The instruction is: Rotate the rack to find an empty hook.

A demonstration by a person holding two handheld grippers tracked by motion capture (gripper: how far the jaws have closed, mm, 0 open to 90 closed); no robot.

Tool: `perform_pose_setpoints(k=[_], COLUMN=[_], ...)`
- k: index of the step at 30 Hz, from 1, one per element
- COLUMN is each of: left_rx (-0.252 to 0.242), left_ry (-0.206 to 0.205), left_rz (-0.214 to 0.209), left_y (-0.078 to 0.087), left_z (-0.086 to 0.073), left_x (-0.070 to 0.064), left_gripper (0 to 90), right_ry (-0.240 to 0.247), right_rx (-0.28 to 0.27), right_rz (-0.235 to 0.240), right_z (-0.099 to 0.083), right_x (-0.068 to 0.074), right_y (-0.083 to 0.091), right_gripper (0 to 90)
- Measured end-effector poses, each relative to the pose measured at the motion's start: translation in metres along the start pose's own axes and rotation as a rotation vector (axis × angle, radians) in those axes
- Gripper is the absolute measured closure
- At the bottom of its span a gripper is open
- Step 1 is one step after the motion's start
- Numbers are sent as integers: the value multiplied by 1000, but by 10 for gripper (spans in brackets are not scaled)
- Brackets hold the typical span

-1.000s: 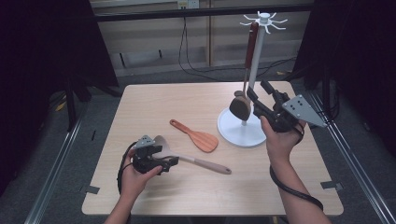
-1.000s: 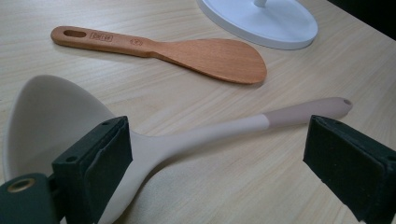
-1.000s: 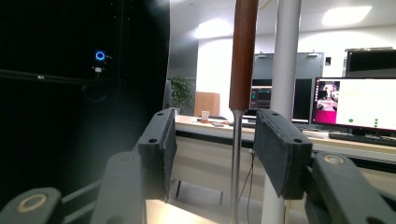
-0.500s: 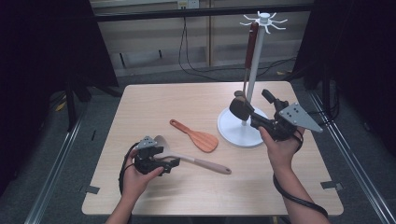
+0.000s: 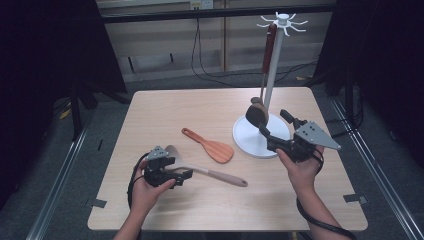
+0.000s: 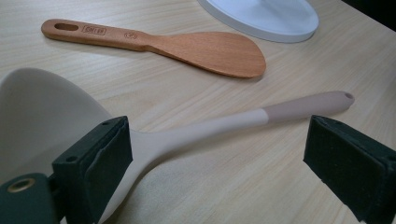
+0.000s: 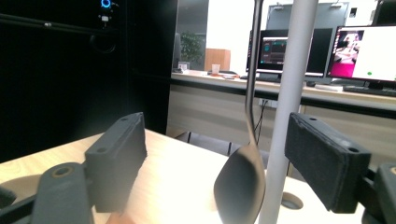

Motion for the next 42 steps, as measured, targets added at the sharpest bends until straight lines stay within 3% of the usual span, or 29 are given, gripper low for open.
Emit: perform_pose_setpoints(k=[9,21,26,29,33,36,42], left_rx=[12,53,66,69,65,63,110], left_ry=[-5,-44,-63,-71,-65,-66,-127], left_rz=[5,24,34,39,42,27,-20], left_y=[-1,-4,-5,-6,-8,-12,-24], left_z=[-2,-7,-7,-5,0,4,1], left_x=[0,3,4,6,8,7,-9], left_gripper=[78,79,83,95,111,163,364], right_ry=[-4,4,-3,18,17,19,18], right_rx=[44,127,144,148,150,143,144], right_rz=[2,-1,2,10,8,10,-1], right_z=[-17,-41,-45,-46,-46,-44,-44], right_x=[1,-5,-5,-3,-2,-3,-6], right_y=[7,25,28,29,29,31,33], right_gripper=[177,147,138,138,138,137,138])
Point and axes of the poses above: each handheld gripper's, and its own axes: y roughly backward along the jaws, z roughly out of its top, x roughly to its left, the point moved 9 cm from there along -y, roughly forward along the jaws, and after that the axes turned 9 degrees about -z, right-handed, at the moved point
